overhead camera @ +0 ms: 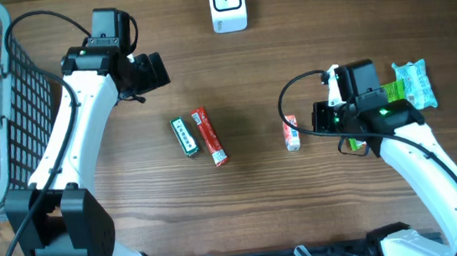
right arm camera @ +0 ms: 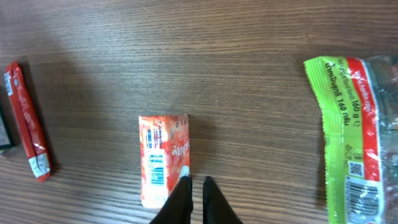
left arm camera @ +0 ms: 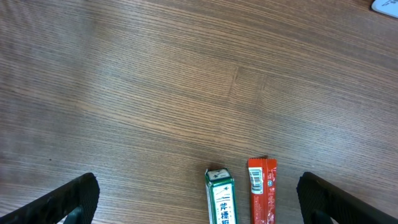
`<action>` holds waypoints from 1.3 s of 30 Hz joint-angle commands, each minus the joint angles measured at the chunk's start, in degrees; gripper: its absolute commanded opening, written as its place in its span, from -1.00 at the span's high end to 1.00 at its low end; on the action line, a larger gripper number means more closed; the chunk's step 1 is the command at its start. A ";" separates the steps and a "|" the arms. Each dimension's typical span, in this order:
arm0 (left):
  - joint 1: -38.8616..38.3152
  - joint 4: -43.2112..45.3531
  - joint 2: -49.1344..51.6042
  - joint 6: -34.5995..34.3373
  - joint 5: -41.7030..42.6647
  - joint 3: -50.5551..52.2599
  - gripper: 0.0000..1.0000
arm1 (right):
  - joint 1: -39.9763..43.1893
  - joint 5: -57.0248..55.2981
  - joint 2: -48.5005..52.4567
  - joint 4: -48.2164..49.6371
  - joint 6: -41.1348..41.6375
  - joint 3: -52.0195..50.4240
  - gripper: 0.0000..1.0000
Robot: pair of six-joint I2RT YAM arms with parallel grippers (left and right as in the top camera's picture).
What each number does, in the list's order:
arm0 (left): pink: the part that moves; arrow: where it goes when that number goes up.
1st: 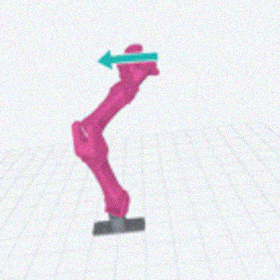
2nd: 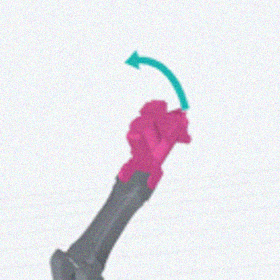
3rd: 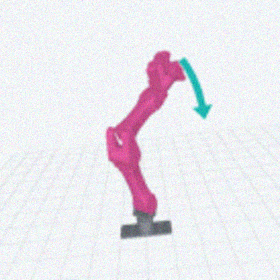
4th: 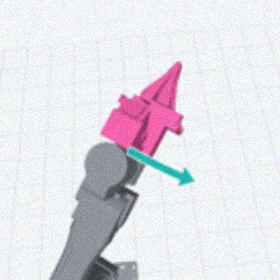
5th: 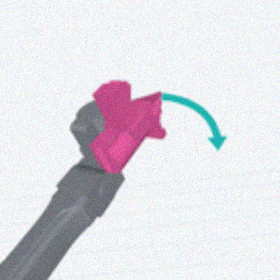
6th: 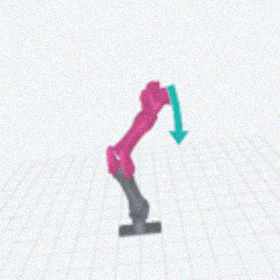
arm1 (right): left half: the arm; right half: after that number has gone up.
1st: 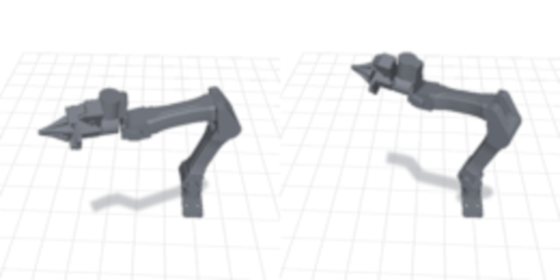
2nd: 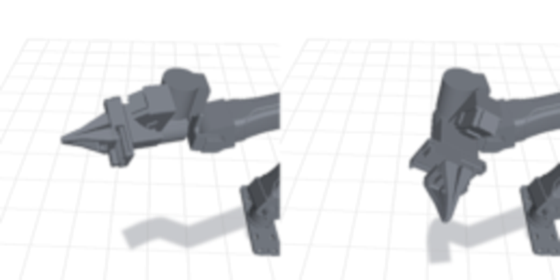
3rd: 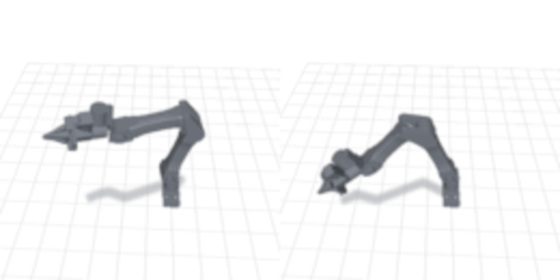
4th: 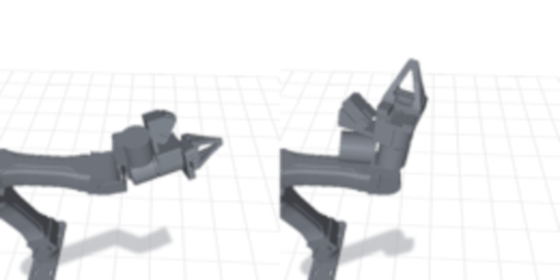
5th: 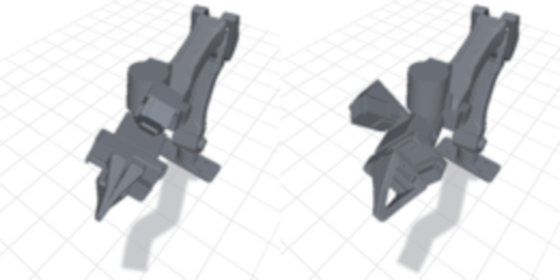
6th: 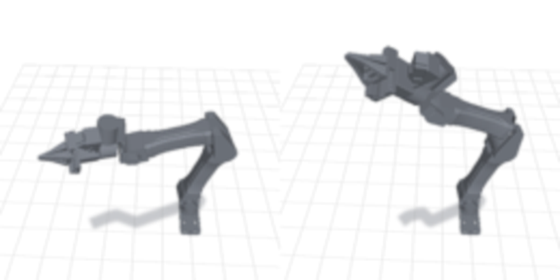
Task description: Scan the item barcode
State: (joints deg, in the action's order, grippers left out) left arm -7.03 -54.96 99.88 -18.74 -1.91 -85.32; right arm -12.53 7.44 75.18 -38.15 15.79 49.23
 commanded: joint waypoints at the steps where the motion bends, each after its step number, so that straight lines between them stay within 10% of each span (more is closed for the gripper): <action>1: 0.07 0.13 0.33 0.26 -0.74 0.26 -1.00 | 0.07 3.50 4.15 2.32 1.36 -1.86 0.91; 14: 0.07 0.13 0.33 0.26 -0.74 0.26 -1.00 | -3.32 26.86 14.49 7.48 -7.13 -2.05 0.87; 22: 0.07 0.13 0.33 0.26 -0.74 0.26 -1.00 | -2.71 22.40 14.45 9.25 -8.26 -0.07 -0.02; 39: 0.07 0.13 0.33 0.26 -0.74 0.26 -1.00 | -2.73 17.77 14.62 17.86 -2.45 -7.63 -0.13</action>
State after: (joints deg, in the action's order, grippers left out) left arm -7.03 -54.98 99.88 -18.74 -1.91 -85.32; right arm -15.44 25.80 89.25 -21.91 11.70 43.51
